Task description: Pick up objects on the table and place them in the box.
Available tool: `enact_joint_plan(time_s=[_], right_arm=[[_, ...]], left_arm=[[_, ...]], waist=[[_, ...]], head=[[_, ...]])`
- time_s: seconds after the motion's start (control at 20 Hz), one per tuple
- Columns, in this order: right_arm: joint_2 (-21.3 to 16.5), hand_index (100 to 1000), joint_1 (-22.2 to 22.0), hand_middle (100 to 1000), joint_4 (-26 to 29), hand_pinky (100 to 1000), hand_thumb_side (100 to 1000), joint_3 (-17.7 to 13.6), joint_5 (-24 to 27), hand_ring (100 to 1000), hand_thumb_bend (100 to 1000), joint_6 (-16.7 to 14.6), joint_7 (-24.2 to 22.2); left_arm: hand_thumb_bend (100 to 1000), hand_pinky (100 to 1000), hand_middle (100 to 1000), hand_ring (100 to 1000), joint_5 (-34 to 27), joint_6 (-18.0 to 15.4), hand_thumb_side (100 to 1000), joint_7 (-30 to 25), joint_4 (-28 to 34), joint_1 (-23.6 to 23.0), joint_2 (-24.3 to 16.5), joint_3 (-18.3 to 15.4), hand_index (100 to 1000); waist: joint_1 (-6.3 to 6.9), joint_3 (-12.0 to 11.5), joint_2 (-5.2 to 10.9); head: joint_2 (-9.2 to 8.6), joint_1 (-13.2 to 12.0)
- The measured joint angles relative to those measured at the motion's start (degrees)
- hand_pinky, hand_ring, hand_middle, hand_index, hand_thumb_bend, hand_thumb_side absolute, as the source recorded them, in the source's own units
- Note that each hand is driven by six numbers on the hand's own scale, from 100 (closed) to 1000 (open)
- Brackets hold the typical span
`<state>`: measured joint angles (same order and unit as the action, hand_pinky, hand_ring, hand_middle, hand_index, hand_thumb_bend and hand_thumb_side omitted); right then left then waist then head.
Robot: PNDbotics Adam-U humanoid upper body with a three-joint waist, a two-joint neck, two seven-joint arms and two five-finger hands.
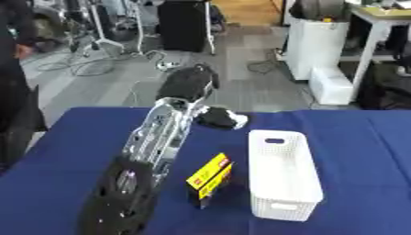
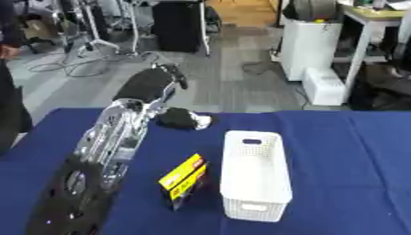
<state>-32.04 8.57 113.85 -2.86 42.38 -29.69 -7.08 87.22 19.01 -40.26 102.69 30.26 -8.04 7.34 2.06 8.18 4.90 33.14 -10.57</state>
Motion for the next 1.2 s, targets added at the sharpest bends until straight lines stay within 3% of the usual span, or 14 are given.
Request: enact_joint_plan(time_s=[0.55,1.2], right_arm=[[0.0,537,0.0,539,0.0,250,1000,0.0,0.2,461,100,0.2,-0.2],[-0.1,538,-0.1,540,0.0,249,1000,0.0,0.2,461,100,0.2,-0.3]], left_arm=[[690,668,744,696,4.6,-2.5,775,-9.9,0.7,0.1,0.5,-0.7,631],[729,560,774,674,2.1,-3.2,778,-11.1,-3.1,-1.4,0.5,-0.8,673]], waist=[[0.0,0.0,0.02],[0.0,-0.1,0.01]], head=[[0.56,0.0],[1.05,0.0]])
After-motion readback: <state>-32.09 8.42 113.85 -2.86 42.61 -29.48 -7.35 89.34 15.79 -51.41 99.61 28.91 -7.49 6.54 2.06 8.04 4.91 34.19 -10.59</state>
